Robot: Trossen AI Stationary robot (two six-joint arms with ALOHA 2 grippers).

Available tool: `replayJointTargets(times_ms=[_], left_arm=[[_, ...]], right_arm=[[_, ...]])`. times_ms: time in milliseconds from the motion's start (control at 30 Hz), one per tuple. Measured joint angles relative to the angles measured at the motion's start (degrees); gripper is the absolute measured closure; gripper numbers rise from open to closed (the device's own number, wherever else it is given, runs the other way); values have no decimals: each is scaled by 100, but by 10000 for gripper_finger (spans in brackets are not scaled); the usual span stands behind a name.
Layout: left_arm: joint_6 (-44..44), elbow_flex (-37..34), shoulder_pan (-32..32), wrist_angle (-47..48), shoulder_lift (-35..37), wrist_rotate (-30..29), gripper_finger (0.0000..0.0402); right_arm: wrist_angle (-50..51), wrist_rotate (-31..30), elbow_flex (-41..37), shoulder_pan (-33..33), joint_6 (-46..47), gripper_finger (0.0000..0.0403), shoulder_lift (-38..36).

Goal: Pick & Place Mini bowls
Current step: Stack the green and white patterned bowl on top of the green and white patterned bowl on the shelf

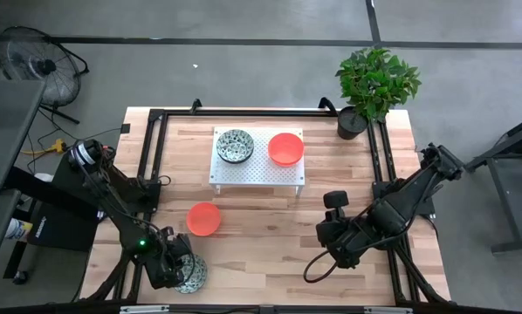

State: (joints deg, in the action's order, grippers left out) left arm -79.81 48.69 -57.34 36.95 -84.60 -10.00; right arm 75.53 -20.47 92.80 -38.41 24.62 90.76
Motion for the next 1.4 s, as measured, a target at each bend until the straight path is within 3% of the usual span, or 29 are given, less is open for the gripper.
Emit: replayJointTargets(times_ms=[200,433,767,1167,1400], left_arm=[[7,0,0,37,0,-4,319],[310,29,2,-35,37,-20,392],[460,15,2,-26,109,-62,397],[540,778,14,1151,238,-429,399],[1185,1364,784,1912,422,-166,400]], right_arm=[[0,0,0,0,0,272,0],[0,0,0,0,0,272,0],[0,0,2,0,-21,272,0],[-2,0,2,0,-15,272,2],[-2,-62,2,0,-57,272,2]])
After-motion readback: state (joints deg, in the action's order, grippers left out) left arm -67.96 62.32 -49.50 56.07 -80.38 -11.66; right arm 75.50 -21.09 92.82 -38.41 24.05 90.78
